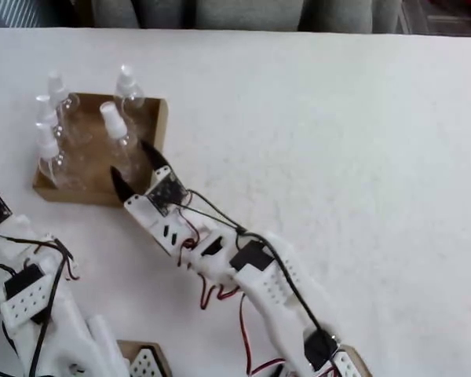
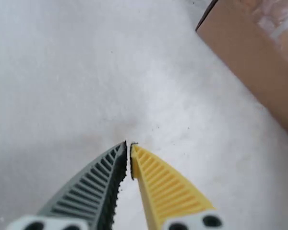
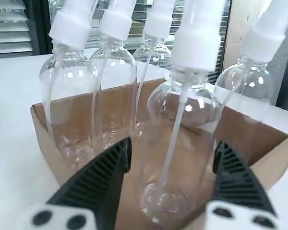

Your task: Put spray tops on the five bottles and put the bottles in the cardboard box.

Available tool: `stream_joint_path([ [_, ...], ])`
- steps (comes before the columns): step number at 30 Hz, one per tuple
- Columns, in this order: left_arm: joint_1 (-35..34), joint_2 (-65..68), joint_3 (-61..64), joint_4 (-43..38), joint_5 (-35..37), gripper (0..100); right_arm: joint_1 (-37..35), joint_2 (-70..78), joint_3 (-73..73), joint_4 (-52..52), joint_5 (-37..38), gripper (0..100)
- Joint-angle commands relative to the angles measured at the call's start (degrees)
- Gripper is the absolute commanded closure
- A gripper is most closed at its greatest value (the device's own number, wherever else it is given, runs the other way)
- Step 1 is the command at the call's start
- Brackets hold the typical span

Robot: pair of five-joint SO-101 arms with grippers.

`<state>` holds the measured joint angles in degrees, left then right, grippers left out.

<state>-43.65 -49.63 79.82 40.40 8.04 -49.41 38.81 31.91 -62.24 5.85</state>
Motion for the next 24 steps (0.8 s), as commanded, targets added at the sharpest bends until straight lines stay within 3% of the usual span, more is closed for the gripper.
stream_joint_path([
  [1,0.31,0.31,-2.90,-1.49,-0.79,98,-0.40,-6.29,1.49,-0.66,0.18,77.6],
  [15,0.31,0.31,-2.81,-3.34,-0.70,98,-1.01,-15.25,9.41,-0.75,0.18,77.6],
  [24,0.66,0.31,-2.37,-3.96,-0.79,98,-0.48,-39.52,31.74,-0.31,0.18,78.4],
])
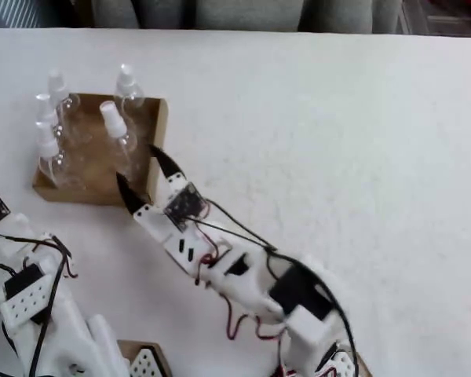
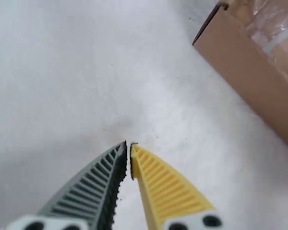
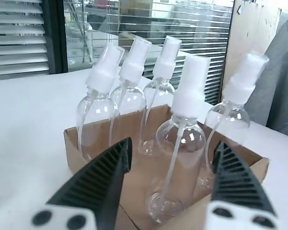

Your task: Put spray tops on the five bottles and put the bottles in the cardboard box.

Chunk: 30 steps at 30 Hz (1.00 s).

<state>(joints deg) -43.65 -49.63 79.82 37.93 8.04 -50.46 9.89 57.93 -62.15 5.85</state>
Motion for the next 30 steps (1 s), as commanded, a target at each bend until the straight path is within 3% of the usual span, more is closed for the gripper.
stream_joint_path([
  [1,0.66,0.31,-2.29,-1.49,-0.79,98,1.27,-13.76,8.26,-0.40,0.18,79.7],
  [7,4.88,0.31,-2.02,-1.49,-0.97,98,8.84,-30.37,19.96,-0.40,0.18,99.1],
  [14,11.03,0.31,-2.11,-1.49,-0.97,98,20.53,-48.22,29.19,8.75,0.18,98.1],
  [18,13.93,0.22,-2.20,-1.49,-0.97,98,25.89,-59.56,32.09,22.29,-0.79,98.3],
  [24,17.80,-1.80,-1.93,-1.32,-4.40,98,34.51,-79.52,34.90,44.18,-14.07,98.3],
  [30,24.48,-14.90,4.66,-1.23,-4.75,98,39.87,-101.14,35.08,73.54,-14.95,98.3],
])
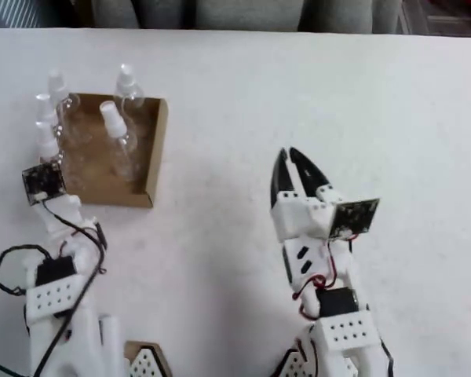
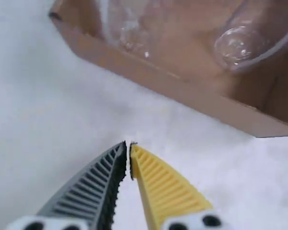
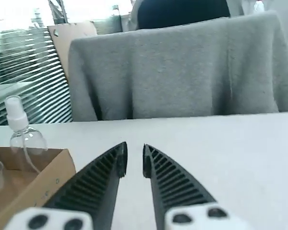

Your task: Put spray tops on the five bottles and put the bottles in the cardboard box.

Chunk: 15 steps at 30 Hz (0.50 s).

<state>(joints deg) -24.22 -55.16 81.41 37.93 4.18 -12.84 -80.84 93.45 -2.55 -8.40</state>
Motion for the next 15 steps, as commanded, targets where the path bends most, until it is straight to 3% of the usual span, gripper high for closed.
stream_joint_path([
  [1,6.11,-12.44,4.57,-1.05,-0.88,98,3.12,-14.20,-0.44,18.68,-0.70,98.3],
  [5,7.43,-24.66,8.88,3.16,-0.97,98,6.37,-23.25,-1.05,34.24,-0.79,98.3],
  [12,7.43,-44.53,14.51,14.15,-1.14,98,14.20,-20.35,-1.32,42.86,-0.79,98.3],
  [15,7.43,-50.86,15.47,18.73,-5.45,98,14.11,-22.02,-1.32,50.77,-0.70,98.3],
])
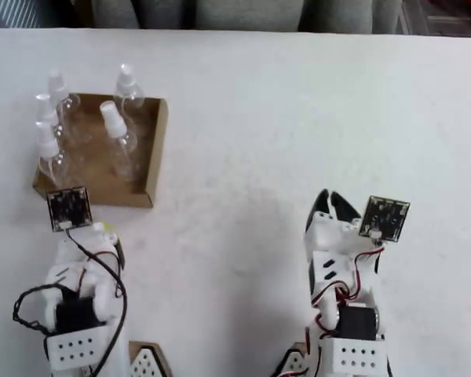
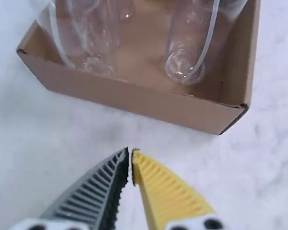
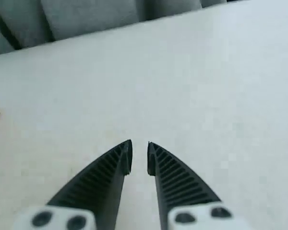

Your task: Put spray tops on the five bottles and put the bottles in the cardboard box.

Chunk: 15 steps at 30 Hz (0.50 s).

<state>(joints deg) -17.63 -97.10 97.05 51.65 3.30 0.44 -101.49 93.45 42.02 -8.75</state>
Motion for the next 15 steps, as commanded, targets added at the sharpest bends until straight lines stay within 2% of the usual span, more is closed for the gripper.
stream_joint_path([
  [1,0.84,-8.66,-0.18,5.80,-6.33,98,0.84,-1.71,-1.32,8.04,-0.35,98.3],
  [5,0.48,-7.08,-0.09,7.12,-10.55,98,0.84,-1.71,-1.23,14.99,0.09,98.3],
  [9,0.48,-7.08,-0.09,14.24,-13.80,98,0.04,-1.71,-0.97,21.05,0.18,98.3],
  [13,-0.57,-6.81,-0.09,15.21,-20.48,98,-2.86,-1.54,3.52,27.82,0.18,98.3],
  [15,-0.84,-6.99,-0.09,19.08,-23.82,98,-3.03,-1.80,3.34,31.34,-0.18,98.3],
])
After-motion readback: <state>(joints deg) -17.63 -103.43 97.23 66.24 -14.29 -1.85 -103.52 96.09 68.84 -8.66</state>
